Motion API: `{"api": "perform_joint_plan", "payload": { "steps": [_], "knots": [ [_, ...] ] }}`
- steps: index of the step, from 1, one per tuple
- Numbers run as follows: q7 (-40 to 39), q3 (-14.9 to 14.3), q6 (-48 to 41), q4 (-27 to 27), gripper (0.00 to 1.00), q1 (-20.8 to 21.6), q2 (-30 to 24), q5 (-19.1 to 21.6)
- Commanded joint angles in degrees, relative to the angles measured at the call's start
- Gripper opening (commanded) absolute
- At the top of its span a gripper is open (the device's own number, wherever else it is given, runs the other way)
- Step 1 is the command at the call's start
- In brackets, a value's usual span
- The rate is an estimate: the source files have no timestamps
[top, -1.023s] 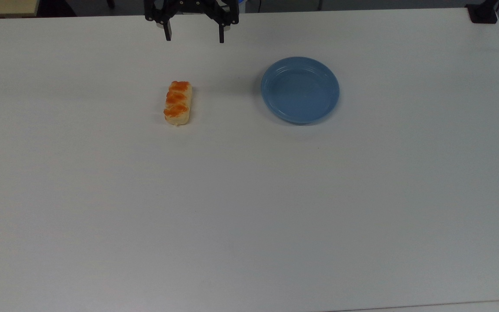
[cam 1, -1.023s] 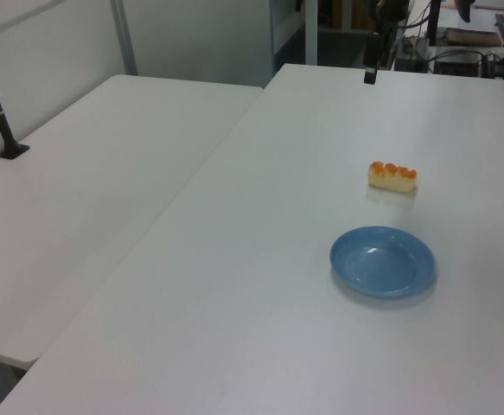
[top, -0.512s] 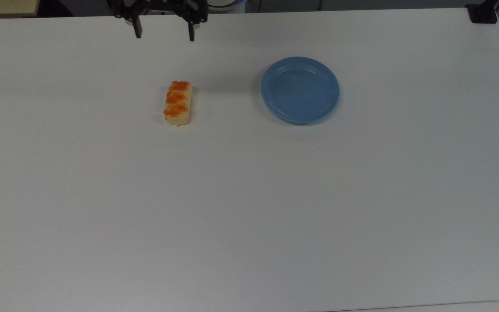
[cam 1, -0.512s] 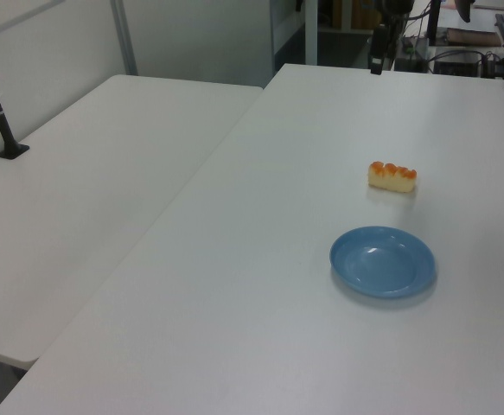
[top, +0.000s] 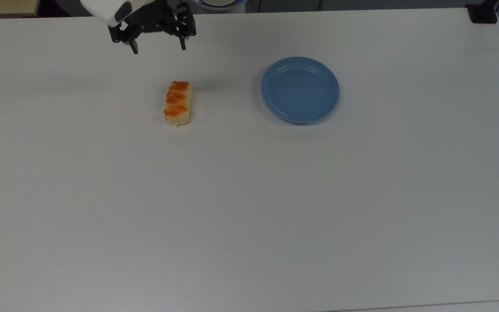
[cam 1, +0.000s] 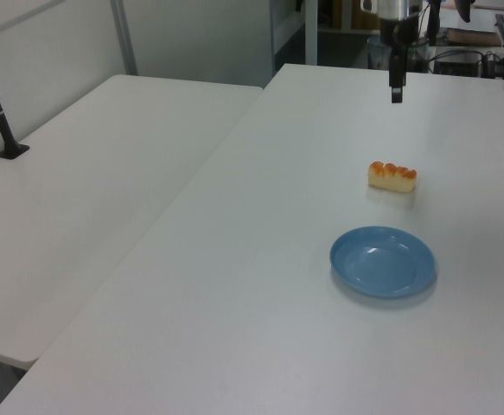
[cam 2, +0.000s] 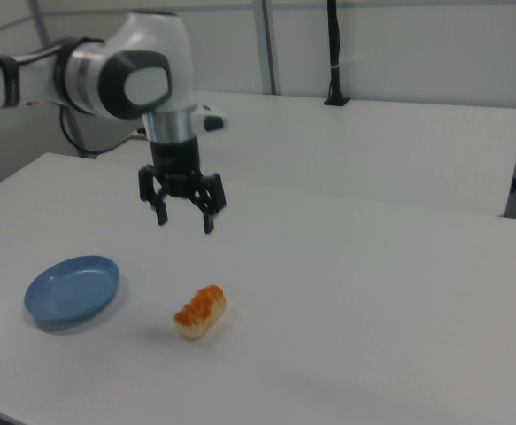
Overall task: Put the bread on a plate
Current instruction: 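Move the open gripper over the glazed bread roll and lower it, then close the gripper on the bread roll and lift it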
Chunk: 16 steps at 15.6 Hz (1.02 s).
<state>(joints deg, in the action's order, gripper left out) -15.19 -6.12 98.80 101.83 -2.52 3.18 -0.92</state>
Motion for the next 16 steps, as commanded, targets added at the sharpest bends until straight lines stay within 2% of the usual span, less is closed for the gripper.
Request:
{"api": "perform_joint_plan", "payload": {
  "steps": [1, 4, 7, 11, 16],
  "knots": [
    [-2.21, -3.19, 0.77, 1.88, 1.0, 2.16, 2.35, 1.36],
    [-2.13, -4.06, 6.9, 6.95, 1.0, 2.25, 2.8, 1.71],
    [-1.95, -5.03, 8.16, 8.64, 1.0, 3.13, 3.24, 1.71],
    [-1.07, -5.3, 17.1, 14.08, 1.0, 5.32, 4.73, 1.71],
    [0.07, -5.3, 20.29, 15.32, 1.0, 6.03, 6.84, 1.71]
  ]
}}
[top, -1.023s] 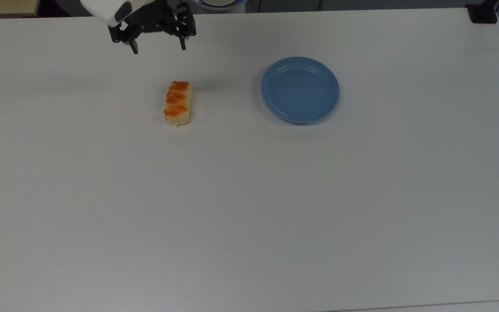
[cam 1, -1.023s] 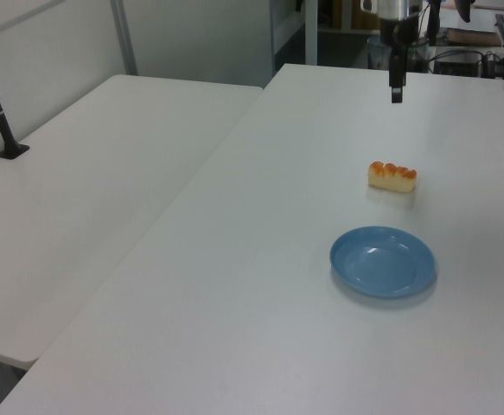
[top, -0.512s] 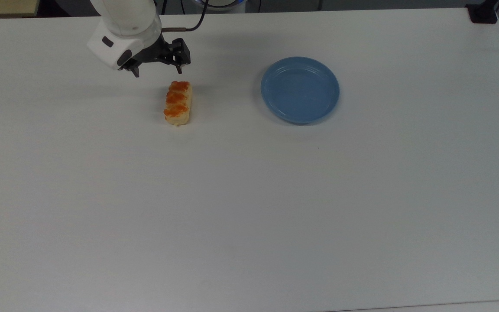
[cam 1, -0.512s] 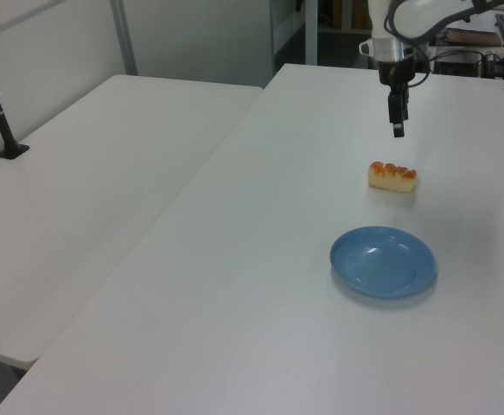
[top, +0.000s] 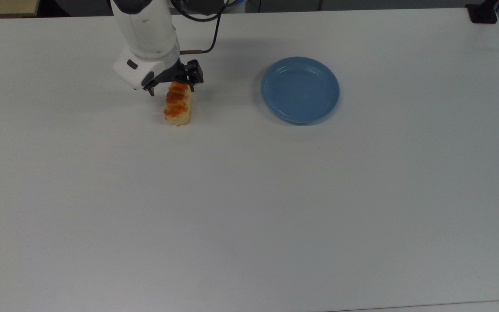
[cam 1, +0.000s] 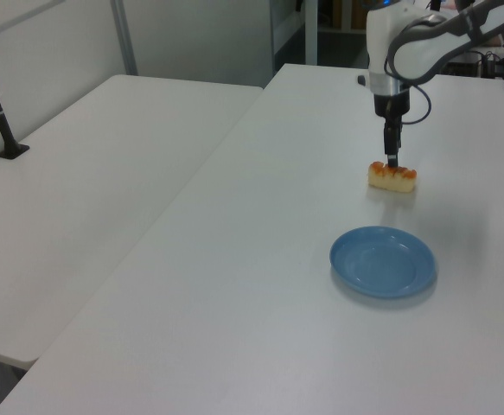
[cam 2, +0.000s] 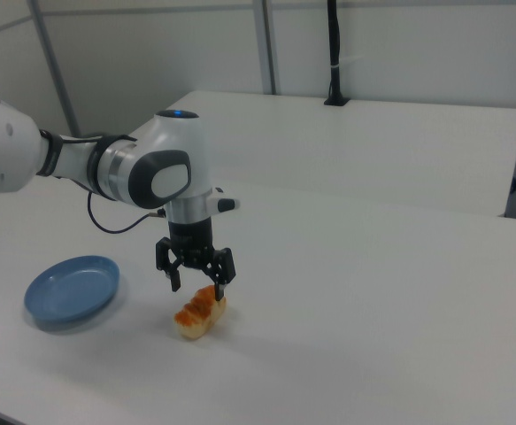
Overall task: Put the bread on a plate
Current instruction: 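Close the gripper on the bread roll and lift it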
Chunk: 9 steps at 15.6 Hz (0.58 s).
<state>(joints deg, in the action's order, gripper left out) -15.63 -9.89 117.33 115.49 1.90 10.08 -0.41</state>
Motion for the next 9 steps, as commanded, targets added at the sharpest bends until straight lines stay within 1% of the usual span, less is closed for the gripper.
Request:
{"api": "perform_joint_plan", "payload": {
  "steps": [1, 4, 5, 6, 8, 9],
  "knots": [
    [0.51, -1.54, 1.76, 1.75, 1.0, 1.62, 0.2, 1.2],
    [0.51, -1.54, 3.77, 1.84, 0.99, 1.71, 1.7, 1.11],
    [0.51, -1.54, 4.65, 1.93, 0.95, 1.71, 2.4, 1.11],
    [0.51, -1.54, 4.92, 1.84, 0.88, 1.71, 2.75, 1.11],
    [0.51, -1.54, 4.84, 1.93, 0.67, 2.23, 2.75, 1.03],
    [0.51, -1.54, 4.58, 1.93, 0.6, 2.32, 2.67, 1.03]
  ]
}}
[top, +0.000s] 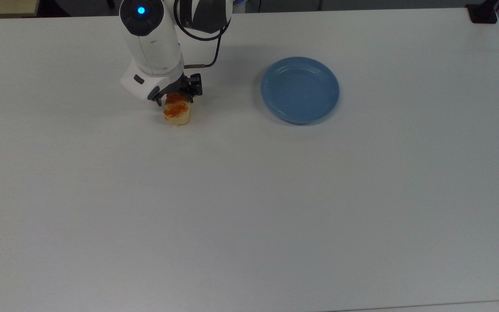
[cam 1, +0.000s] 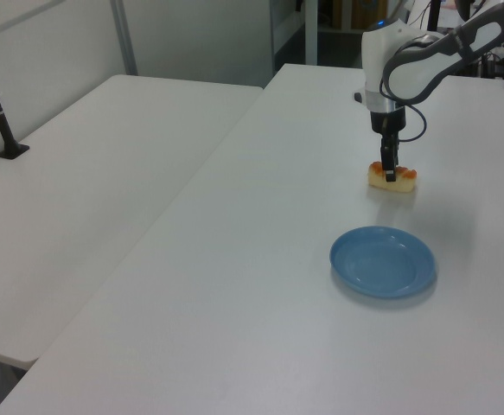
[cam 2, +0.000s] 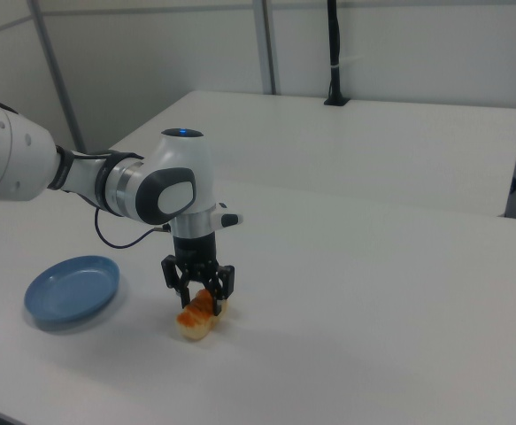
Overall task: Put the bread on a plate
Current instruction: 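Close the gripper on the bread roll and lift it, then carry the held bread roll over the blue plate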
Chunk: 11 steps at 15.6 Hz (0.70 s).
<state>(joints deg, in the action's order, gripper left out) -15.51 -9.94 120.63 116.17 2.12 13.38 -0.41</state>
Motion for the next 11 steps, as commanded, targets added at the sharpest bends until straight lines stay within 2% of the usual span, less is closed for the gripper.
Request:
{"api": "perform_joint_plan", "payload": {
  "steps": [1, 3, 9, 11],
  "knots": [
    [0.4, -1.58, 1.19, 1.16, 0.53, 2.18, -0.72, 1.03],
    [0.57, -1.49, 0.58, 1.07, 0.46, 2.27, -1.33, 1.03],
    [0.75, -0.61, -10.93, -2.88, 0.47, 2.45, -6.6, 1.02],
    [1.1, 1.31, -13.74, -4.28, 0.47, 2.54, -7.05, 1.11]
  ]
}}
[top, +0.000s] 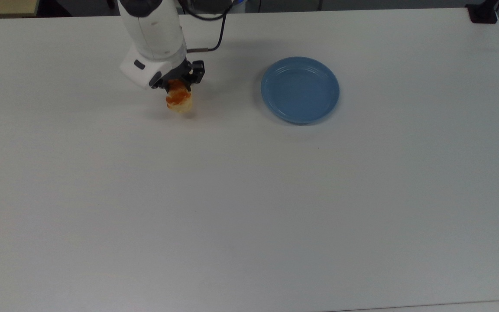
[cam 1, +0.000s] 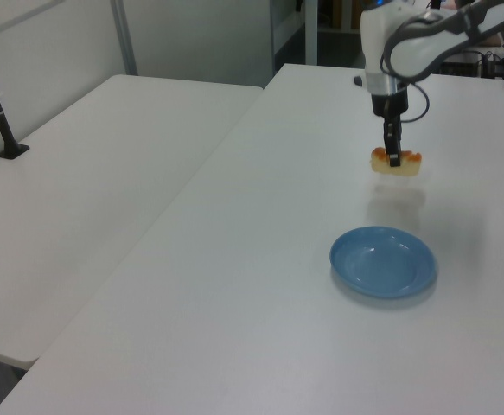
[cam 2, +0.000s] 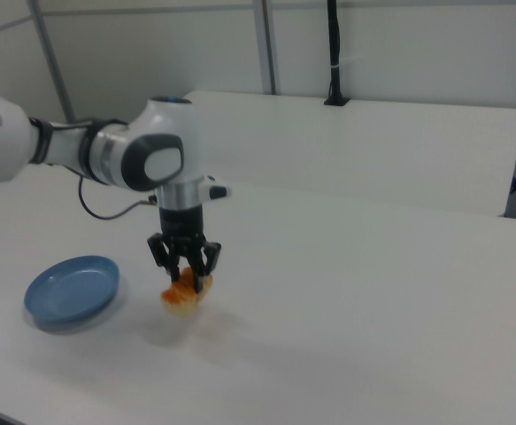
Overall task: Put the bread on a plate
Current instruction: 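Carry the held bread roll over the blue plate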
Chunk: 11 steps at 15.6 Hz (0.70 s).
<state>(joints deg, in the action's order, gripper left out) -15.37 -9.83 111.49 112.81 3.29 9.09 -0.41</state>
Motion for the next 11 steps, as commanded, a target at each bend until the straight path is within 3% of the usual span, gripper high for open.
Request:
{"api": "perform_joint_plan", "payload": {
  "steps": [1, 11],
  "knots": [
    [2.18, 1.82, -5.66, -1.97, 0.47, 2.06, -2.76, 1.2],
    [12.81, 1.91, -7.87, -4.0, 0.5, 16.21, -2.59, 3.48]
  ]
}}
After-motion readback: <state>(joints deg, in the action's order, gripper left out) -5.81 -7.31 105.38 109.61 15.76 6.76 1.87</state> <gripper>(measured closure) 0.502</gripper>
